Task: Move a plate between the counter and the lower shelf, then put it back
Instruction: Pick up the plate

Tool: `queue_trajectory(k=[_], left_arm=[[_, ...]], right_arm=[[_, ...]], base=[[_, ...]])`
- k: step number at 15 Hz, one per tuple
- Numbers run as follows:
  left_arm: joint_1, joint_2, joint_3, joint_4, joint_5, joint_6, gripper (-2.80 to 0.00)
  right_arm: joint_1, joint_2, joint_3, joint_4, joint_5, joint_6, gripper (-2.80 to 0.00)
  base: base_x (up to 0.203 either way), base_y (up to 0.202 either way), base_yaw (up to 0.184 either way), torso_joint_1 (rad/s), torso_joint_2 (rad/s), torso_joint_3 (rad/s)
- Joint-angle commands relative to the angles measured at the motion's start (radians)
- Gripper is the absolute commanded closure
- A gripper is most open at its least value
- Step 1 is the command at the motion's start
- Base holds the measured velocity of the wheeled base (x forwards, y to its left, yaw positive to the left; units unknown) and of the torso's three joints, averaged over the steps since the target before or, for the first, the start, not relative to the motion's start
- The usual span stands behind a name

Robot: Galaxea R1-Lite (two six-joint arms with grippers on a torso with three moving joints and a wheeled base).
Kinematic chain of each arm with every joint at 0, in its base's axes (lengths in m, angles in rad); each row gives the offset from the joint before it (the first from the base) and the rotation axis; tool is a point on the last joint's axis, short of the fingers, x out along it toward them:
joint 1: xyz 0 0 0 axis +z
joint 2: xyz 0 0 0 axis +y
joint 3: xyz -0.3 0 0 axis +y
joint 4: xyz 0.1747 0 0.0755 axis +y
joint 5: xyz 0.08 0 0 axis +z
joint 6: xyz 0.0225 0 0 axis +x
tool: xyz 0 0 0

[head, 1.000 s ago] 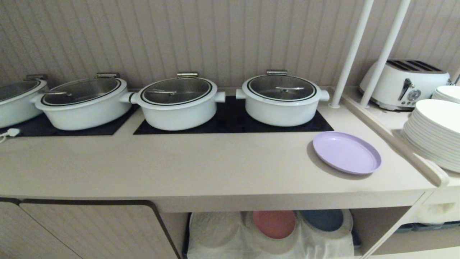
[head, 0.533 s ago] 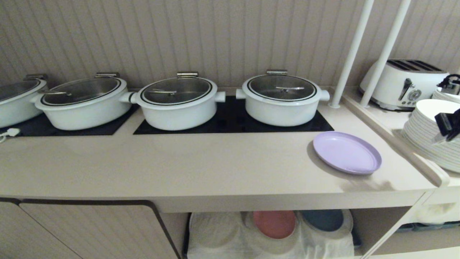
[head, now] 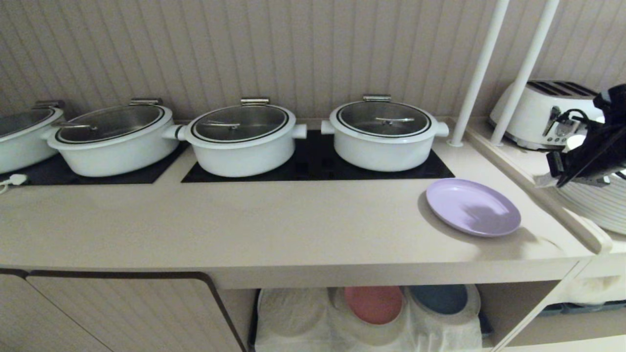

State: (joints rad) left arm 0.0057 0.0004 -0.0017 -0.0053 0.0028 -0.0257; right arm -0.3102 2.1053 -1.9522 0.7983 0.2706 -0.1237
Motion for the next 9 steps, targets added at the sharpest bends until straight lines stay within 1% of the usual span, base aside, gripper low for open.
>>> queue_trajectory(k=[1,2,4,5,6,9], left_arm=[[0.0,0.001,0.0,-0.001,0.0,0.0,0.0],[0.0,0.001,0.0,-0.001,0.0,0.0,0.0],[0.0,0.001,0.0,-0.002,0.0,0.0,0.0],[0.0,0.001,0.0,-0.001,0.0,0.0,0.0],[0.0,0.001,0.0,-0.001,0.0,0.0,0.0],[0.0,0.001,0.0,-0.001,0.0,0.0,0.0]], right_arm=[[0.006,0.063,-0.005,-0.037,0.002,-0.064,0.0],[0.006,0.075,-0.005,-0.045,0.002,-0.092,0.0],[0.013,0.081,-0.005,-0.053,0.006,-0.096,0.0],[0.019,0.081,-0.005,-0.052,0.015,-0.097,-2.47],[0.023,0.081,-0.005,-0.044,0.037,-0.097,-2.8],[0.042,0.079,-0.005,-0.053,0.044,-0.104,-2.8]], base=[[0.0,0.0,0.0,0.0,0.0,0.0],[0.0,0.0,0.0,0.0,0.0,0.0],[0.0,0.0,0.0,0.0,0.0,0.0],[0.0,0.0,0.0,0.0,0.0,0.0],[0.0,0.0,0.0,0.0,0.0,0.0],[0.0,0.0,0.0,0.0,0.0,0.0]])
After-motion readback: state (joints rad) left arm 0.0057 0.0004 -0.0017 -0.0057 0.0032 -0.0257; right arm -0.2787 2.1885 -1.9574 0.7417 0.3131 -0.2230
